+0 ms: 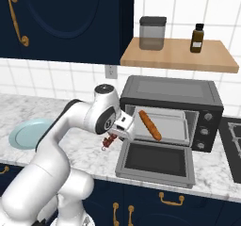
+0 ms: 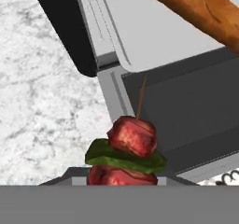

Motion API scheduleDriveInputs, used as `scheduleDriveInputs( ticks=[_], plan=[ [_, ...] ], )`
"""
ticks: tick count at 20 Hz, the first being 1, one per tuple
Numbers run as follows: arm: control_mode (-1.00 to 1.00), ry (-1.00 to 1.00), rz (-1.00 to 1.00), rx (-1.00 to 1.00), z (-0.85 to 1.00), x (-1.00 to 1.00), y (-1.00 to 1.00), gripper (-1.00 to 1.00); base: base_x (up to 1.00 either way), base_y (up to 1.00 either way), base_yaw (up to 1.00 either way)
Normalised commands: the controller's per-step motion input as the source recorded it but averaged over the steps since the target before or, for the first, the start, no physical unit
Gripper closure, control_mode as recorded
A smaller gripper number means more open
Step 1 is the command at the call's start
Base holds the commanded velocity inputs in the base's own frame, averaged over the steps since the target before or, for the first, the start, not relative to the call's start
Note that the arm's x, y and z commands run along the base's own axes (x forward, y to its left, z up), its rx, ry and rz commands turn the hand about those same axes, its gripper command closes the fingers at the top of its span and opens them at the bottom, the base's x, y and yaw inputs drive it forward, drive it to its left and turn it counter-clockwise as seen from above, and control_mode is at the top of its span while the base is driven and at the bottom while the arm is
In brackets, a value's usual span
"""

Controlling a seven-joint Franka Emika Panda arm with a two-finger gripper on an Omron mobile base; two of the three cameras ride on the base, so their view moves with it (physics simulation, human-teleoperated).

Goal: Pick up the kebab skewer and baguette bread, and place them inside the toaster oven. Close the toaster oven door and start by setting the timer.

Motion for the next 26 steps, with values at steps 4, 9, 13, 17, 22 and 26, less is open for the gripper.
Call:
scheduleDriveInputs(
  ticks=[4, 9, 13, 17, 22, 26],
  plan=[
    [-1.00, 0.00, 0.04, -0.10, 0.00, 0.04, -1.00, 1.00, 0.00, 0.00, 0.00],
    [-1.00, -0.01, 0.12, -0.15, 0.00, -0.02, -0.85, 1.00, 0.00, 0.00, 0.00],
    [-1.00, -0.11, 0.18, -0.12, 0.13, -0.01, -0.81, 1.00, 0.00, 0.00, 0.00],
    [-1.00, -0.15, 0.11, 0.00, 0.15, 0.00, -0.69, 1.00, 0.00, 0.00, 0.00],
    [-1.00, -0.14, 0.07, -0.05, 0.13, 0.00, -0.25, 1.00, 0.00, 0.00, 0.00],
    [-1.00, -0.06, 0.06, -0.12, 0.26, 0.00, -0.01, 1.00, 0.00, 0.00, 0.00]
  ],
)
